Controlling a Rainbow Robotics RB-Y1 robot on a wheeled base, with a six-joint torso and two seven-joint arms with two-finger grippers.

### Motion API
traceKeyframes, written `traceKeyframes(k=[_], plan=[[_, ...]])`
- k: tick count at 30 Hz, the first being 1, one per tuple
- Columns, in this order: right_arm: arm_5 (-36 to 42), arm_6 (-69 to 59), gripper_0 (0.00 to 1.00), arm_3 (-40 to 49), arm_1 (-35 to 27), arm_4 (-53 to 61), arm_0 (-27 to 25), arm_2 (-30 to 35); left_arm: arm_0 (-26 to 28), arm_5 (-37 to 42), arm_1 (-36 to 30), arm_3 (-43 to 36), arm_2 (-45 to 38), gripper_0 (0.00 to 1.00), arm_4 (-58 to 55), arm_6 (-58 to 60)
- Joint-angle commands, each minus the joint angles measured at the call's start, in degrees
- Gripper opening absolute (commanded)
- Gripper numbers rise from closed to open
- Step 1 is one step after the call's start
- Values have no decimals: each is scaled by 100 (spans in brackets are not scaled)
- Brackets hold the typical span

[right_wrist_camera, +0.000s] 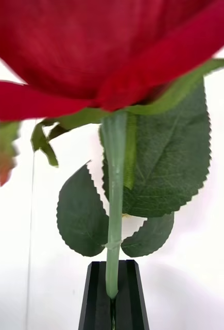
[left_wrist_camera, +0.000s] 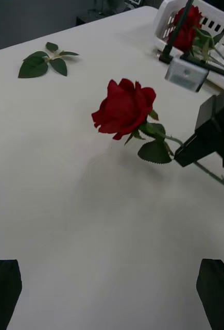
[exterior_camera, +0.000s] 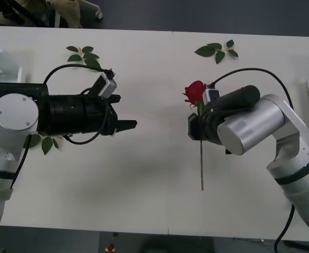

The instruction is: Put the red flowers into the right box and the blue flowers into the left box

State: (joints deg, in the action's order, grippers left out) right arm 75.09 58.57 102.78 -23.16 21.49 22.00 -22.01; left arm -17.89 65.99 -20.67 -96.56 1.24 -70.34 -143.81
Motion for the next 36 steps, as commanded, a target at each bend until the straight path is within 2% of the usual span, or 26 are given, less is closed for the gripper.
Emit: traceKeyframes(k=[1,7,12,15,22,29,36], plan=[[472,-144,0,761,-154,321,6,575,-241,19,-210,-196,87,100,81,-253],[1236,-30,0,1429,-584,1042,-2,1366,-206,-1045,-1220,-196,1053,100,-710,-165],[1439,102,0,1798,-1314,1815,-213,1911,-215,-1089,-1642,-284,1229,100,-877,-156],[1430,216,0,1904,-1753,2176,-468,2376,-180,-728,-1484,-310,957,100,-569,-156],[1219,1262,0,1693,-2360,2606,-793,3273,-232,28,-570,-310,183,100,451,-156],[542,1921,0,910,-3168,3134,-793,3616,-601,300,-544,-302,113,100,925,-33],[-249,2650,0,-259,-3906,3450,-793,3686,-892,898,-8,-310,-283,100,1936,142]])
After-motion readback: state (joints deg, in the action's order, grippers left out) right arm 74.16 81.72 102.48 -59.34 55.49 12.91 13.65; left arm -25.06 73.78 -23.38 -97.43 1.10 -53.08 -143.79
